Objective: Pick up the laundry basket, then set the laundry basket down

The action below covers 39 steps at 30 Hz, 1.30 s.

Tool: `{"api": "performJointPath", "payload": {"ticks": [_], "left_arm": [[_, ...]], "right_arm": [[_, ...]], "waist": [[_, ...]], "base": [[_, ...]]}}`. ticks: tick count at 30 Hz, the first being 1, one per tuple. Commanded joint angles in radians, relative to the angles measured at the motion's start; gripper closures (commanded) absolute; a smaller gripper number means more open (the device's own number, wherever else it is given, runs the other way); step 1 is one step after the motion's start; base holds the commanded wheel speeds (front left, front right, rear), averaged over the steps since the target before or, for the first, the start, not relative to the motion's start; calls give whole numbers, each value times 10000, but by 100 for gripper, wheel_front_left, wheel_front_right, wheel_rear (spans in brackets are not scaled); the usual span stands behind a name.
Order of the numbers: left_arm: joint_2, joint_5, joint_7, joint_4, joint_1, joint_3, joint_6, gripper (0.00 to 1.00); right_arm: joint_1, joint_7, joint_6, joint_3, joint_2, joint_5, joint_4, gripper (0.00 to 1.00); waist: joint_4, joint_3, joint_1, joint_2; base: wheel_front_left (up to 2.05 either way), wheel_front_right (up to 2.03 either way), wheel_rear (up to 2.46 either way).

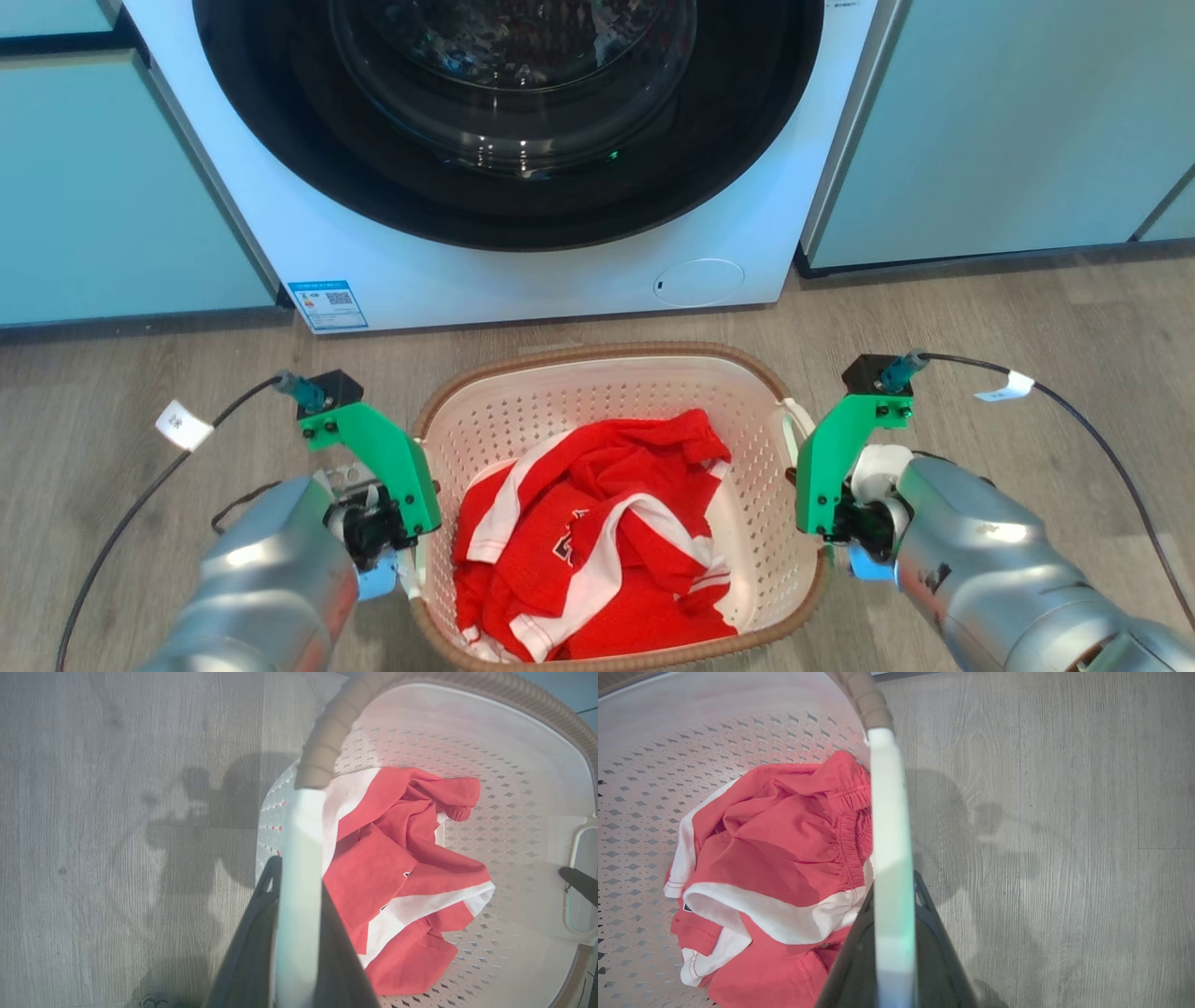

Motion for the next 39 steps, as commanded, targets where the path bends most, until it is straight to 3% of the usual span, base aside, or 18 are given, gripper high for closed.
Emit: {"api": "performJointPath", "payload": {"ticks": [1,22,39], "left_arm": [[244,-189,-82,-178,-523,314,-81,100],[240,-281,-253,-169,-759,265,-81,100],[318,69,-1883,-289,-2032,134,-81,100]], "right_arm": [[-204,-122,-29,104,-89,111,27,100],[-519,-371,-29,580,-89,622,54,100],[-1630,-1519,-29,758,-89,626,78,100]], "waist": [[4,3,1,0],[47,558,1,0],[132,3476,1,0]], "base": [[0,0,0],[0,0,0],[0,0,0]]}}
